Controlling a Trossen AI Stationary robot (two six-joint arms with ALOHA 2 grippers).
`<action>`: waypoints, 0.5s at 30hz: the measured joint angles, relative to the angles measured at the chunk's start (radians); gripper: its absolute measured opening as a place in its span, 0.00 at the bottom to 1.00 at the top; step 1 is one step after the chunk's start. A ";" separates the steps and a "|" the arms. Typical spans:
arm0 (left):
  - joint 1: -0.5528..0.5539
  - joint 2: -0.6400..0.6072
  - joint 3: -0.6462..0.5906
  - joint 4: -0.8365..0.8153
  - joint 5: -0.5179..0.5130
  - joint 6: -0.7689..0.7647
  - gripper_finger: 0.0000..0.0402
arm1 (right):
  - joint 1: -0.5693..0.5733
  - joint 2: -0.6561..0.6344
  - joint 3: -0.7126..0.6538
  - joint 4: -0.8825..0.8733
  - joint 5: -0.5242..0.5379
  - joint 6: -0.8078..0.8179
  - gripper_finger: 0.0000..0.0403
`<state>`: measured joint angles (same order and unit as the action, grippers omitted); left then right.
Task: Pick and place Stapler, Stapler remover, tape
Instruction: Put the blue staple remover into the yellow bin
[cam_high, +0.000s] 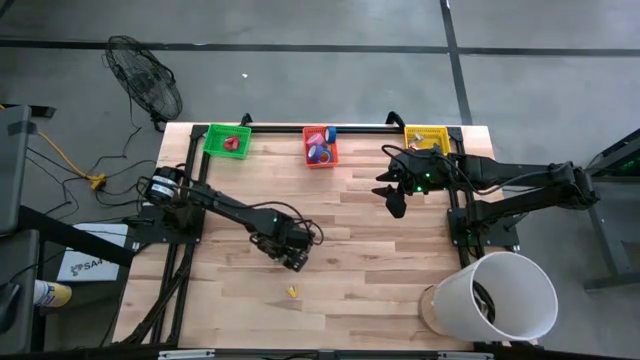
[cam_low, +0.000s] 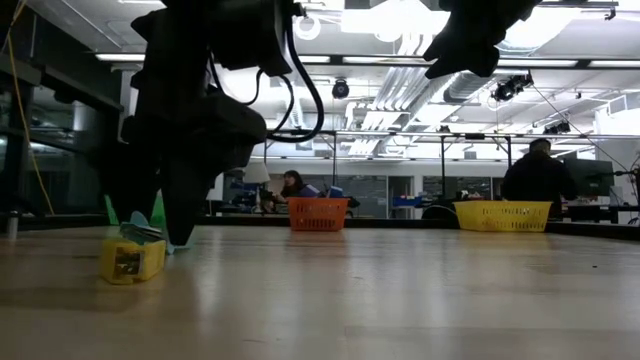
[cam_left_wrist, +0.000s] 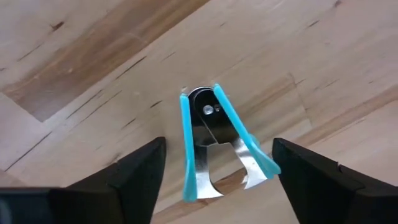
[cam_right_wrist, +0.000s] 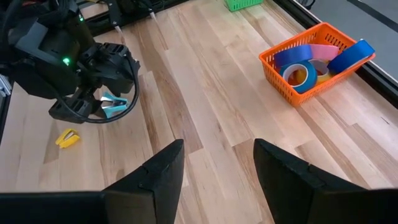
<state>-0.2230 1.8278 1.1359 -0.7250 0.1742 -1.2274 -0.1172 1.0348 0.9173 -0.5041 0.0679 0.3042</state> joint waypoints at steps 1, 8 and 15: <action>0.000 0.000 0.000 0.000 0.006 0.000 0.69 | 0.000 0.000 0.000 0.000 0.000 0.000 0.46; -0.006 0.008 -0.001 -0.004 0.025 0.004 0.51 | 0.000 0.000 0.000 0.000 0.000 0.000 0.46; -0.008 0.010 -0.001 0.012 0.060 0.020 0.37 | 0.000 0.000 0.000 0.000 0.000 0.000 0.46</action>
<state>-0.2306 1.8374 1.1351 -0.7130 0.2337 -1.2071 -0.1171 1.0348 0.9173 -0.5045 0.0677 0.3043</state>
